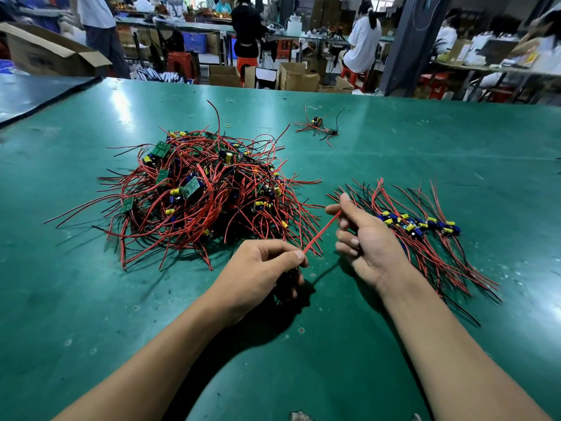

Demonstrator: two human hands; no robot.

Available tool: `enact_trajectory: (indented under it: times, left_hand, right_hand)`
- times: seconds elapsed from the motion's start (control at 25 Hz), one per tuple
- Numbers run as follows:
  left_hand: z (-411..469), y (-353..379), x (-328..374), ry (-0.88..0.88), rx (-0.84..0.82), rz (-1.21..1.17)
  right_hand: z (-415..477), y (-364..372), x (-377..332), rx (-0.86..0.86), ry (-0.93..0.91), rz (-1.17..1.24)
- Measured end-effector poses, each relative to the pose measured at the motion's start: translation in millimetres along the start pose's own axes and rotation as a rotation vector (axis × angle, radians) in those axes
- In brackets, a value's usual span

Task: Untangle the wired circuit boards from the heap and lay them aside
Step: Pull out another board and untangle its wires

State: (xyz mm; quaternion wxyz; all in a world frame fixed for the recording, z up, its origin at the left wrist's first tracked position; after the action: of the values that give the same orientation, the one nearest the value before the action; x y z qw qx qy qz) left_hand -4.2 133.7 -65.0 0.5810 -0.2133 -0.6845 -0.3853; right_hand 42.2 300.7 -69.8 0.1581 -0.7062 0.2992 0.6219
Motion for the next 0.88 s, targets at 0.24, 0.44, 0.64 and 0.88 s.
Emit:
enact_trajectory:
  times: [0.24, 0.44, 0.64, 0.88]
  left_hand:
    - [-3, 4, 2, -0.037, -0.042, 0.021]
    - [-4, 6, 2, -0.041, -0.032, 0.007]
    - [-8, 4, 6, -0.084, -0.029, -0.125]
    - [-5, -12, 41, 0.241, 0.133, -0.174]
  right_hand:
    - [-2, 0, -1, 0.031, 0.015, 0.012]
    - [-1, -6, -1, 0.059, 0.031, 0.024]
    - [-3, -2, -4, 0.009, -0.052, -0.107]
    - [-22, 29, -17, -0.05, -0.45, -0.778]
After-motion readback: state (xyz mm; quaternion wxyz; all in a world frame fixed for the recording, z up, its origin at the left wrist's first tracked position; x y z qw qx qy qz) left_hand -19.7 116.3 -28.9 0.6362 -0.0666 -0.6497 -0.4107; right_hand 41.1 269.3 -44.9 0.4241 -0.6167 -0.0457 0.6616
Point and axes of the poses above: each hand's wrist, its own z-axis towards the middle knuckle, its own y-axis out of the palm, x = y × z, the point moved 8 cm from there along z, towards the middle knuckle, and after that the axes turned 15 degrees about -z, right-handed, at the moved point
